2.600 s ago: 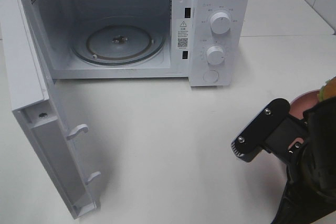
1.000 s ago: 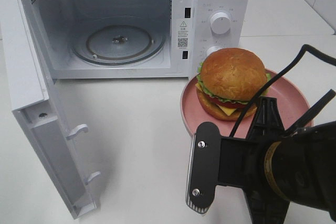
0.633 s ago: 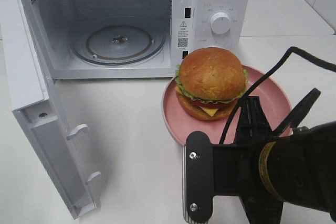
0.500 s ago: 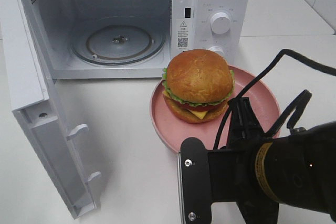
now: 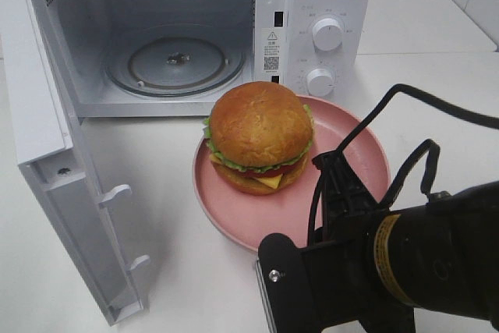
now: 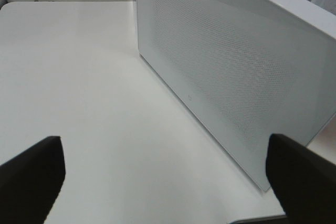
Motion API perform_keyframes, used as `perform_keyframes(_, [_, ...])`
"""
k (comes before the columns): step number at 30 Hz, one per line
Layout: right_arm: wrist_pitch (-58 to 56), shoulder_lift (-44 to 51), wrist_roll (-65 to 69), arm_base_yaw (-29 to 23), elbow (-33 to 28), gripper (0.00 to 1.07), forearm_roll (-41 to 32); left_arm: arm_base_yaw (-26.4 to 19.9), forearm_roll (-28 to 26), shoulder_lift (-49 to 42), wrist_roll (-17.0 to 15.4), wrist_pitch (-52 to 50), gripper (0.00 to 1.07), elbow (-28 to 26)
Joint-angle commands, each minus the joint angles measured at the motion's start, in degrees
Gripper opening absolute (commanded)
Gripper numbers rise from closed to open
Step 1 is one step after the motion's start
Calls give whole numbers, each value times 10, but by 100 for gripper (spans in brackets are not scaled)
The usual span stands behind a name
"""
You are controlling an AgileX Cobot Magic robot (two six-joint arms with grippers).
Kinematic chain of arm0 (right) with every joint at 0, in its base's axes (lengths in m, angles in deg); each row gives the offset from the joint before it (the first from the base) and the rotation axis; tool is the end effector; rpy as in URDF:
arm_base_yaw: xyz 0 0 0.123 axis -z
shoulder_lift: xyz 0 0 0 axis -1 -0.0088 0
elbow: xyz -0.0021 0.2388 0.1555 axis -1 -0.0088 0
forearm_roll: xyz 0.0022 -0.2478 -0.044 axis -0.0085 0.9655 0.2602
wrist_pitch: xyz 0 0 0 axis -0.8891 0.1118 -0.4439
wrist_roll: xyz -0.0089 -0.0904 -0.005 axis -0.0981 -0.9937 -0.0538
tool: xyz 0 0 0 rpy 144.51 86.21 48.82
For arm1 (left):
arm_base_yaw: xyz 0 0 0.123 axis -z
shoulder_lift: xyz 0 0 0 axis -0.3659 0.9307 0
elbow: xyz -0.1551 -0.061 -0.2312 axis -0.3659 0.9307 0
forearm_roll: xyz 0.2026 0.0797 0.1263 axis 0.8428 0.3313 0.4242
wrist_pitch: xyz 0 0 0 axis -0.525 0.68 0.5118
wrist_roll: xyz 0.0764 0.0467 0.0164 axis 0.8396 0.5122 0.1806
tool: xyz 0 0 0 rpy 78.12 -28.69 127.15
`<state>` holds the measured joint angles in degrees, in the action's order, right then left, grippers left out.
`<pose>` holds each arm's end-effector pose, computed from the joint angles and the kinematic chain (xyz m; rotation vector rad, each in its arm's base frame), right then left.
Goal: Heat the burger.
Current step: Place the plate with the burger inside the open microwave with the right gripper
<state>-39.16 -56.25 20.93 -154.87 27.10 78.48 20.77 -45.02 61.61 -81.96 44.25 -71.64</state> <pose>0.1251 0.1990 0.1739 -2.1351 1.4495 -0.3644 -0.0095 -0.0148 0.2823 0.1050 2.0213 -0.1482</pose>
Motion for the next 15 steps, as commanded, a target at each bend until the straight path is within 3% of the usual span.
perform_keyframes(1, [18, 5, -27, -1, 2, 0, 9, 2, -2, -9, 1, -6, 95, 2])
perform_keyframes(5, [24, 5, -55, 3, 2, 0, -6, 2, -2, -9, 1, -6, 95, 2])
perform_keyframes(15, [43, 4, -182, 83, 2, 0, -70, 2, -2, -9, 1, -6, 95, 2])
